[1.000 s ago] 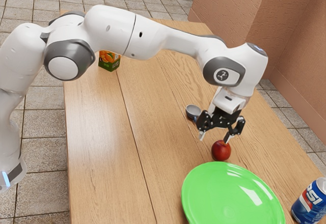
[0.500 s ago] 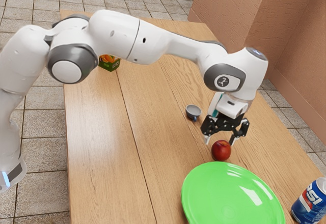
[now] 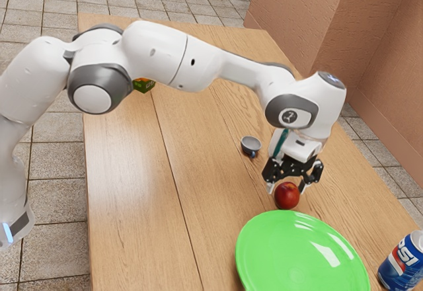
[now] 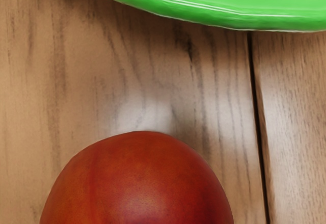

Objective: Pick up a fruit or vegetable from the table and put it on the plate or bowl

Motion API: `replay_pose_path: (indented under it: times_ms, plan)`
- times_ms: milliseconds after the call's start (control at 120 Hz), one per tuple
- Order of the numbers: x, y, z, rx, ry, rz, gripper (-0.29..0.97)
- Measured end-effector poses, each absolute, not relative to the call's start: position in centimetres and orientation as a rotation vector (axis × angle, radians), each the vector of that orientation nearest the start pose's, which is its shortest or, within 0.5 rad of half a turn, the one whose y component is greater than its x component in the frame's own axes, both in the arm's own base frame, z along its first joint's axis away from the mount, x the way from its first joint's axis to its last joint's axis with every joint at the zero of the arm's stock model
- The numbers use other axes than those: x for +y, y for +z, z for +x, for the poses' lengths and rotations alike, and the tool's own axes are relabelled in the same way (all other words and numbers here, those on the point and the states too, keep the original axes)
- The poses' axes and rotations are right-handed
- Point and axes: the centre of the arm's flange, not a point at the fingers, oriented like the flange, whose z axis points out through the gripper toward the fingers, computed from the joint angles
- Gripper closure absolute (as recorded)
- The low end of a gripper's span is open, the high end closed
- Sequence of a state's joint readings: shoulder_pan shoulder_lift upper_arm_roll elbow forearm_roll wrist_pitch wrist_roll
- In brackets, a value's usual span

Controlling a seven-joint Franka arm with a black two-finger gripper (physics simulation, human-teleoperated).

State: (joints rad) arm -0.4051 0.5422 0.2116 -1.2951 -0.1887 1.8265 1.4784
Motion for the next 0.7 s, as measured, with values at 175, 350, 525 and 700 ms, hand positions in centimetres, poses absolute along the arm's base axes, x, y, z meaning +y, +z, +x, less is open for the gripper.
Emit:
replay_pose_path:
  times_ms: [175, 350, 525, 700]
  plan:
    - [-18.5, 43.1, 69.0, 2.351, -0.07, -2.169, 0.0]
    - [-18.6, 43.0, 69.2, 2.346, -0.074, -2.17, 0.0]
    - [-18.6, 42.8, 69.2, 2.343, -0.076, -2.171, 0.05]
    - [-18.7, 42.2, 69.4, 2.343, -0.072, -2.171, 0.27]
